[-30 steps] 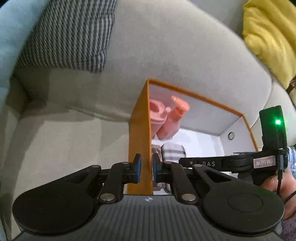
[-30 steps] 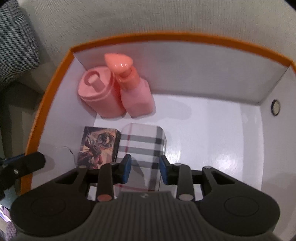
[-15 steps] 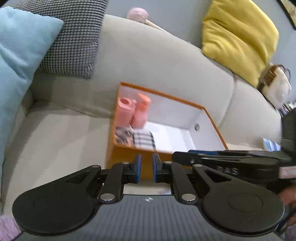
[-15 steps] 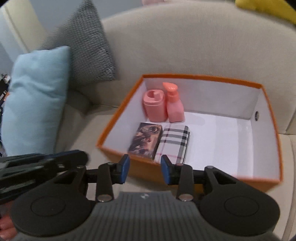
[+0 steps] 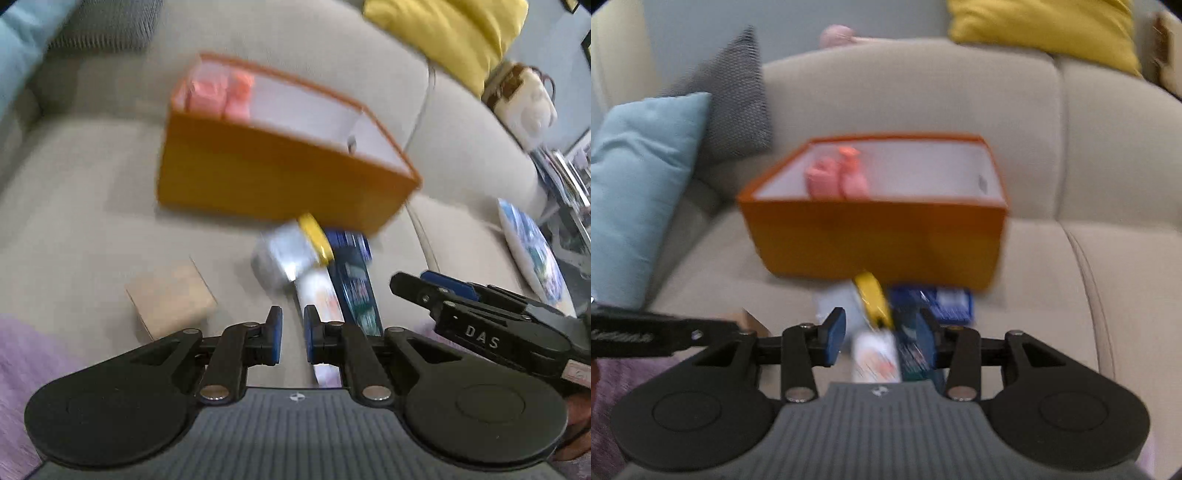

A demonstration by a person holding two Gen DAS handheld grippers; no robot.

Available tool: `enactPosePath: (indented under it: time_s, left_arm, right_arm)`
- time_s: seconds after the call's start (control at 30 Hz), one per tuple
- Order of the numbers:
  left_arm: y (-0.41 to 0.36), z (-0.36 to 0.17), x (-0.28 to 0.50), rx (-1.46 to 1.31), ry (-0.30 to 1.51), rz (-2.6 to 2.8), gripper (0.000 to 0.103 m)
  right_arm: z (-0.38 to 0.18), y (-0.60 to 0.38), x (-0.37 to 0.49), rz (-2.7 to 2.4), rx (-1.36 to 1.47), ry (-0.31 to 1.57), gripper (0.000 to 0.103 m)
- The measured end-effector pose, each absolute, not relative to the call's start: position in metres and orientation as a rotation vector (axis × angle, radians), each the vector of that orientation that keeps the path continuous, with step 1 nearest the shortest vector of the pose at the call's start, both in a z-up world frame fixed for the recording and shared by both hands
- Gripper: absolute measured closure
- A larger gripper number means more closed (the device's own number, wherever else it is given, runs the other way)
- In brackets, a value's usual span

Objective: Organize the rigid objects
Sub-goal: 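Grasp the white lotion bottle with the left gripper while the right grasps the dark CLEAR shampoo bottle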

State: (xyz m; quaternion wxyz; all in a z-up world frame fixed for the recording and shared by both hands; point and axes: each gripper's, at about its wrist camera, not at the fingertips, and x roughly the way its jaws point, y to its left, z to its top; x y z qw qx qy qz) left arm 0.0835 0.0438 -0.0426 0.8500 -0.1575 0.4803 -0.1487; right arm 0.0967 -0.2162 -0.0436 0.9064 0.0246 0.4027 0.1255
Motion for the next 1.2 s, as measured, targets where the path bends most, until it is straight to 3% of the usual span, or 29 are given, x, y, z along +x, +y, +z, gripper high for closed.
enactPosePath:
  time_s: [0.23, 0.4, 0.5, 0.67, 0.8, 0.87, 1.2]
  left_arm:
    - [0.030, -0.060, 0.089, -0.346, 1.022, -0.355, 0.090]
    - [0.014, -0.077, 0.104, -0.372, 1.019, -0.358, 0.090]
    - [0.005, -0.094, 0.113, -0.367, 1.049, -0.322, 0.076]
    - [-0.002, -0.112, 0.124, -0.410, 1.061, -0.300, 0.065]
    - [-0.007, -0.127, 0.130, -0.412, 1.102, -0.299, 0.064]
    - [-0.009, -0.133, 0.131, -0.424, 1.109, -0.319, 0.059]
    - [-0.007, -0.141, 0.133, -0.431, 1.098, -0.368, 0.060]
  right_arm:
    - [-0.083, -0.240, 0.096, 0.207, 0.164, 0.945, 0.061]
    - [-0.098, -0.252, 0.104, 0.182, 0.269, 0.964, 0.068]
    - [-0.101, -0.254, 0.106, 0.188, 0.291, 0.967, 0.068]
    - [-0.107, -0.260, 0.117, 0.194, 0.355, 0.977, 0.068]
    - [-0.113, -0.268, 0.124, 0.170, 0.428, 0.954, 0.072]
    - [-0.117, -0.273, 0.129, 0.168, 0.469, 0.954, 0.072]
    - [-0.131, -0.263, 0.147, 0.173, 0.467, 0.991, 0.067]
